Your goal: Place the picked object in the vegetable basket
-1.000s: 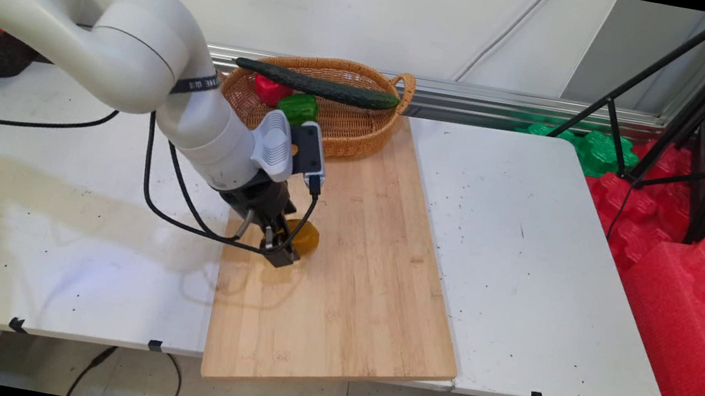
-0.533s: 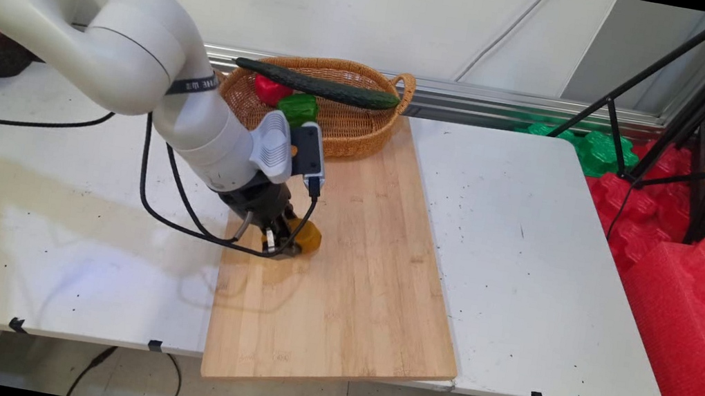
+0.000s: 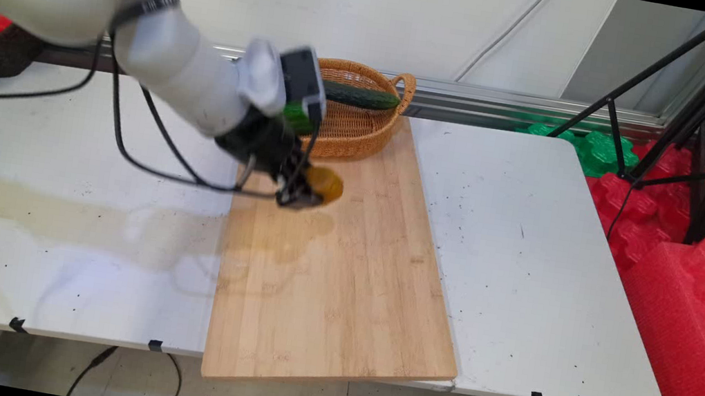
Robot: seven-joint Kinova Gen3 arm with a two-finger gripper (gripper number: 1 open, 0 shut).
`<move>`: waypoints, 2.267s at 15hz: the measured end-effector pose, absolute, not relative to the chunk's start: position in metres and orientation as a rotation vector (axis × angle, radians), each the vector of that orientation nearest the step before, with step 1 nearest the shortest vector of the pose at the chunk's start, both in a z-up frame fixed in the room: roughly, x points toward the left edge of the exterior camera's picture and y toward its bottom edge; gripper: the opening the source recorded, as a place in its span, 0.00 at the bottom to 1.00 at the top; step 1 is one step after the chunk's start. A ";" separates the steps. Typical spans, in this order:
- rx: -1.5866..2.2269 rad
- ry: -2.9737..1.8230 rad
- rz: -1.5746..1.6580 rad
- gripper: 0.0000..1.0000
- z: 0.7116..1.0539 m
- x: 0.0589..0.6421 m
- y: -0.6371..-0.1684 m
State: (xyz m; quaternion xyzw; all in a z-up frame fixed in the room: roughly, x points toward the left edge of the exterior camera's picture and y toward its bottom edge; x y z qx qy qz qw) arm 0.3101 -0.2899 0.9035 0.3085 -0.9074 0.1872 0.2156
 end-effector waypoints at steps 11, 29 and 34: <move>0.966 -2.286 0.758 0.00 0.984 0.334 -0.376; 0.982 -2.483 0.656 0.00 0.891 0.335 -0.502; 0.985 -2.515 0.615 0.00 0.873 0.337 -0.516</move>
